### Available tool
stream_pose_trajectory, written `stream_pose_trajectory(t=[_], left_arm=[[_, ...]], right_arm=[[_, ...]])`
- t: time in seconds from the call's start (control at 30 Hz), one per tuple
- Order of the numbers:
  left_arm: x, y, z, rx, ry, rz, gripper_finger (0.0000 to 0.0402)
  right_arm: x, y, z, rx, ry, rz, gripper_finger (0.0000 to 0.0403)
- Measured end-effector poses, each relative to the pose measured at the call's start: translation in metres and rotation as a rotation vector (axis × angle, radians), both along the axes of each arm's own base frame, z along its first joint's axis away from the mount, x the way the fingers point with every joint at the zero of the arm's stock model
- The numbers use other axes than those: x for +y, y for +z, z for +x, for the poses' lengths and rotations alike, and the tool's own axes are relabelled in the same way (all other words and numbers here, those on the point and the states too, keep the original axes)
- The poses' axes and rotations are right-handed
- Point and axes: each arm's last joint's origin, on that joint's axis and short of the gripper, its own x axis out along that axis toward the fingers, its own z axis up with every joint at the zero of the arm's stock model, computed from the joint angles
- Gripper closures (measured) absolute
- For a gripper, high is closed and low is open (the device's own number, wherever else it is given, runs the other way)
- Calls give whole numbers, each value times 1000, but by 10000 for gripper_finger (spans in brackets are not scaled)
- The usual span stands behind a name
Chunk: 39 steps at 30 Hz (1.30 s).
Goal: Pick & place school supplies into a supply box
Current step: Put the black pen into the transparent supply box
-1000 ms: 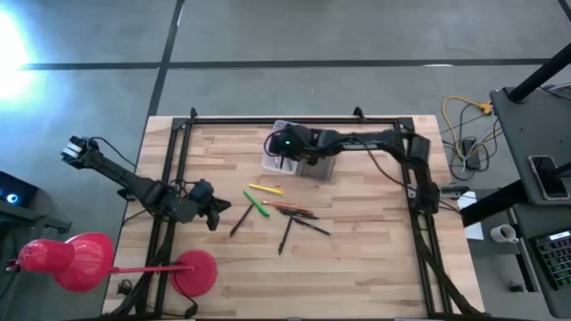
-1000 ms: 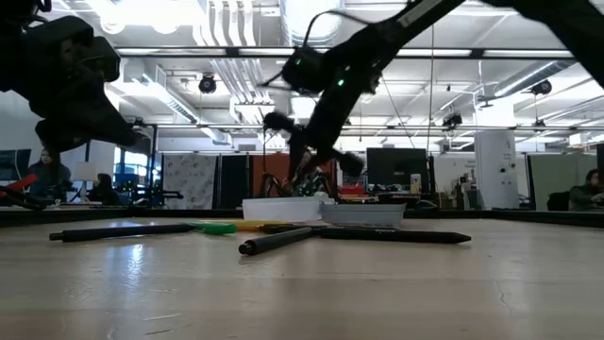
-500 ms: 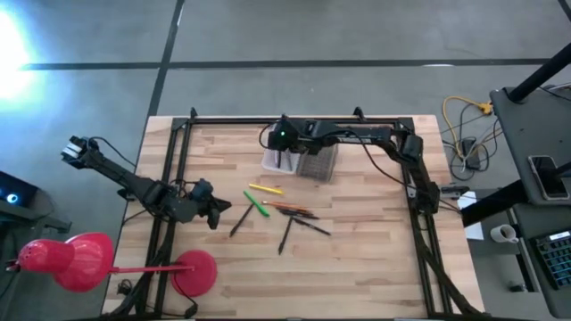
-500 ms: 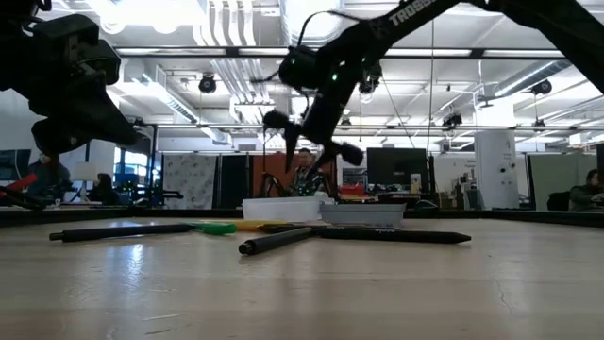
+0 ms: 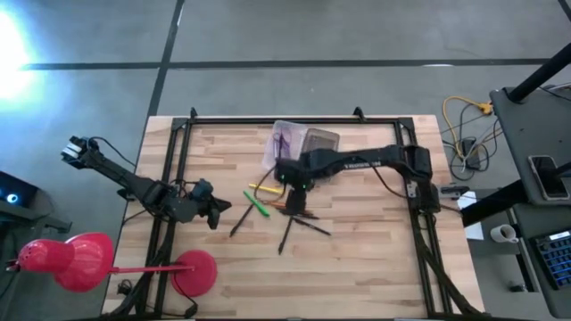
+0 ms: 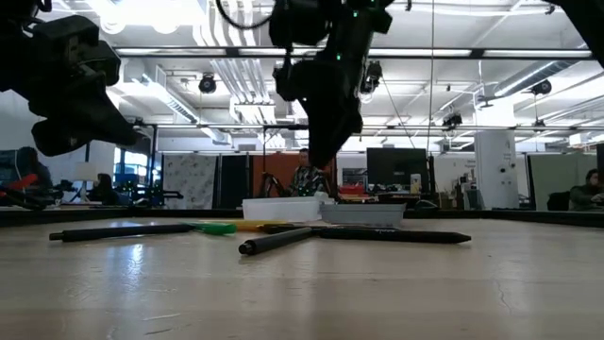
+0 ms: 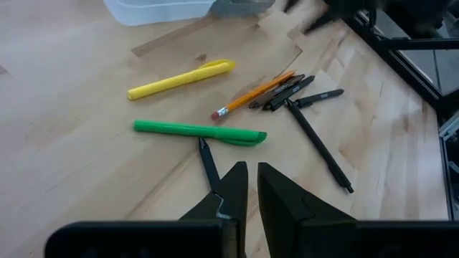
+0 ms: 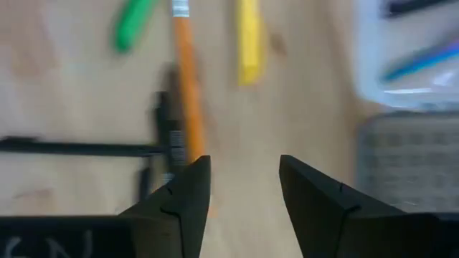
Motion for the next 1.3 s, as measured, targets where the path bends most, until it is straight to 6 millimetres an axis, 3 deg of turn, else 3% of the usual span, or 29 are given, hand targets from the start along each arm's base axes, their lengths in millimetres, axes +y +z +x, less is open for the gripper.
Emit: stream_pose_trajectory(t=[0.13,0.33,0.53,0.67,0.77,1.03,1.3], left_arm=[[-1,-1,1,8,-45,-42,384],[2,4,5,23,-156,41,378],[15,14,13,38,-142,170,310],[23,12,19,73,-161,121,263],[24,3,25,140,-209,65,250],[16,-5,62,416,-130,-42,263],[7,-4,105,606,-152,-50,265]], right_arm=[[22,1,3,-29,-1,10,253],[28,2,-1,-1,-28,7,250],[34,14,-13,39,-73,17,252],[42,28,-25,60,-137,1,249],[45,33,-36,96,-228,-49,244],[56,28,-58,168,-456,-49,243],[81,23,-67,211,-489,-58,241]])
